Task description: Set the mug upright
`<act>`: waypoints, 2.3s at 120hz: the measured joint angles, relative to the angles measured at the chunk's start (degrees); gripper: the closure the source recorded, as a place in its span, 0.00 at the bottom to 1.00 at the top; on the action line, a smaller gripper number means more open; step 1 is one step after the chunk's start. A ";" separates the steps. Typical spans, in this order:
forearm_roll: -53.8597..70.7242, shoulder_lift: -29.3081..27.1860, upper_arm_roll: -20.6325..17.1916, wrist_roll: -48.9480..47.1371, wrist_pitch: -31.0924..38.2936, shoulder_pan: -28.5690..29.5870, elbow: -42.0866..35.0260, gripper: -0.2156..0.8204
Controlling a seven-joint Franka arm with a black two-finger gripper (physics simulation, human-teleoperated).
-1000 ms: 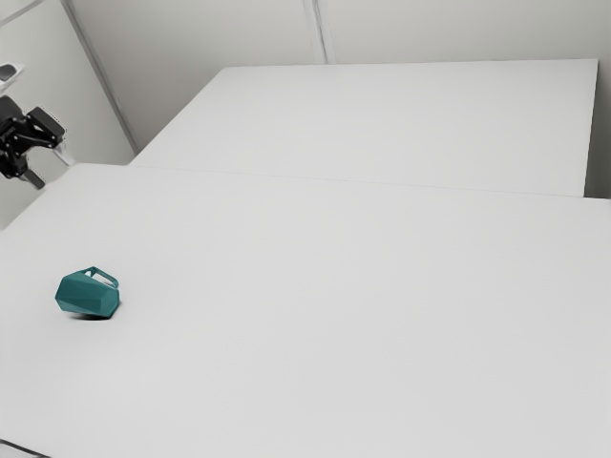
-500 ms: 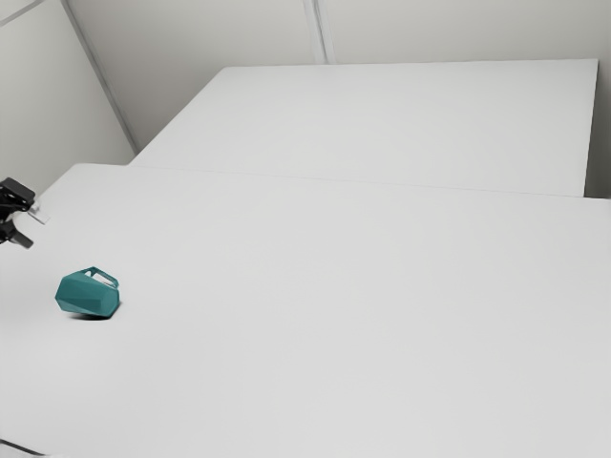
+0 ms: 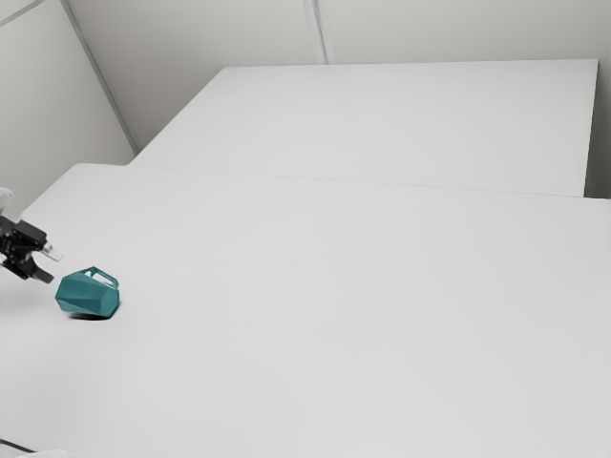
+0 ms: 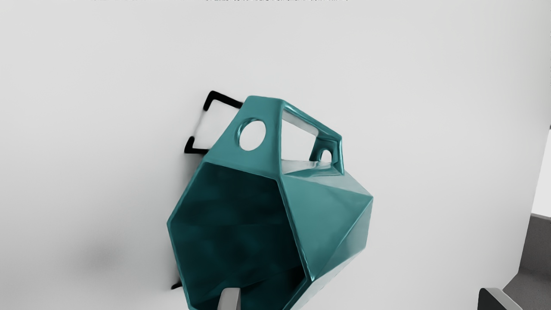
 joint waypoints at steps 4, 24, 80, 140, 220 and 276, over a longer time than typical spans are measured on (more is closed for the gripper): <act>-0.20 0.35 -0.29 0.46 0.37 0.04 -0.14 0.21; -2.37 2.02 -2.00 2.41 1.89 0.07 -1.98 0.21; -8.20 1.32 -2.80 5.61 1.20 0.25 -6.33 0.73; -9.46 -2.10 -3.59 6.65 -2.87 0.37 -8.11 0.93; 12.43 -27.18 -3.68 -1.49 18.37 -24.65 -21.37 0.96; 32.69 -33.57 -10.15 -16.80 43.28 -39.16 -33.51 0.97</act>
